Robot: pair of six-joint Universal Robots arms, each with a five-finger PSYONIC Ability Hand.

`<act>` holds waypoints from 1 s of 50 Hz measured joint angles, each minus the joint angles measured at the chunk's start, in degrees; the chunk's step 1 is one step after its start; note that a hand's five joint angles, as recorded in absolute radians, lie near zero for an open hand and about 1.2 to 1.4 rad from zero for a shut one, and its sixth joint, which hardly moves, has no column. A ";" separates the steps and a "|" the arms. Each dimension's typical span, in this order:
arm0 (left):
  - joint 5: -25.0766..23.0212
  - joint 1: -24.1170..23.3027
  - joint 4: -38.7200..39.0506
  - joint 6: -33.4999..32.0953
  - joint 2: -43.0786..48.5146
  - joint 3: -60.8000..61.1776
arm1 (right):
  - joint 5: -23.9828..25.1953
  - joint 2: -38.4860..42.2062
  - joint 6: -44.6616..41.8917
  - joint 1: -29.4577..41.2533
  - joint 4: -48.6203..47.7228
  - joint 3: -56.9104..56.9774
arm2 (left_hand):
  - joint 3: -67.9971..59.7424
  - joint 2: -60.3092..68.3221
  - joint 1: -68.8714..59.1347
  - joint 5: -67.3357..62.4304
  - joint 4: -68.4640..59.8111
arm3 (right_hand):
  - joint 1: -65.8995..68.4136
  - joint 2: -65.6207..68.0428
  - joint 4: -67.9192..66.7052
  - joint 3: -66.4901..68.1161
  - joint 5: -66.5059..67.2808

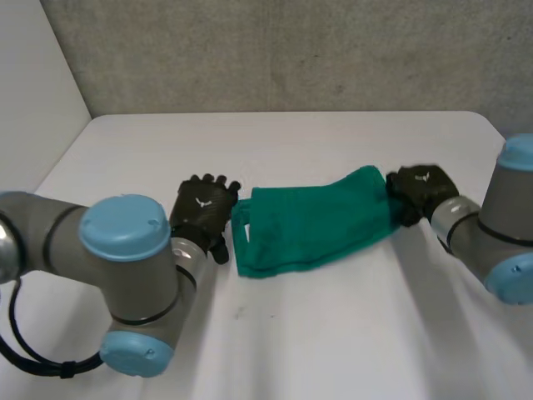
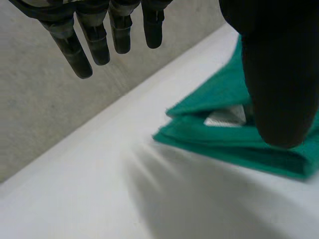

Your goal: Fold the towel.

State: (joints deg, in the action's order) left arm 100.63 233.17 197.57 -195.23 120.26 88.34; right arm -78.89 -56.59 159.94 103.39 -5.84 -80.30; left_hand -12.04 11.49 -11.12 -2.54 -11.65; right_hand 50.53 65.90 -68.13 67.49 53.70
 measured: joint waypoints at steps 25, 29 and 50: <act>-0.66 2.43 0.61 4.24 -4.69 -4.09 | 4.40 12.96 -0.63 23.91 12.50 26.09 | 0.00 0.00 0.00 0.01 0.00 | -38.98 -53.27 54.93 -55.41 -50.11; -0.80 1.57 0.43 4.51 -0.45 -9.82 | 0.25 11.33 4.88 21.48 12.37 25.48 | 0.00 0.00 0.00 0.00 0.00 | -38.98 -53.30 54.93 -55.41 -50.11; -5.61 -0.34 -15.56 12.78 16.69 -24.04 | 1.52 18.78 14.24 13.41 20.86 30.83 | -1.35 2.03 -2.30 -0.21 -2.02 | -38.98 -53.31 54.93 -55.41 -50.11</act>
State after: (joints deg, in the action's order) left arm 95.02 232.83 182.01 -182.45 136.95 64.30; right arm -77.37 -37.81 174.17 116.81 15.02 -49.47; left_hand -13.39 13.53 -13.42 -2.75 -13.67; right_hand 11.56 12.59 -13.20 12.07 3.59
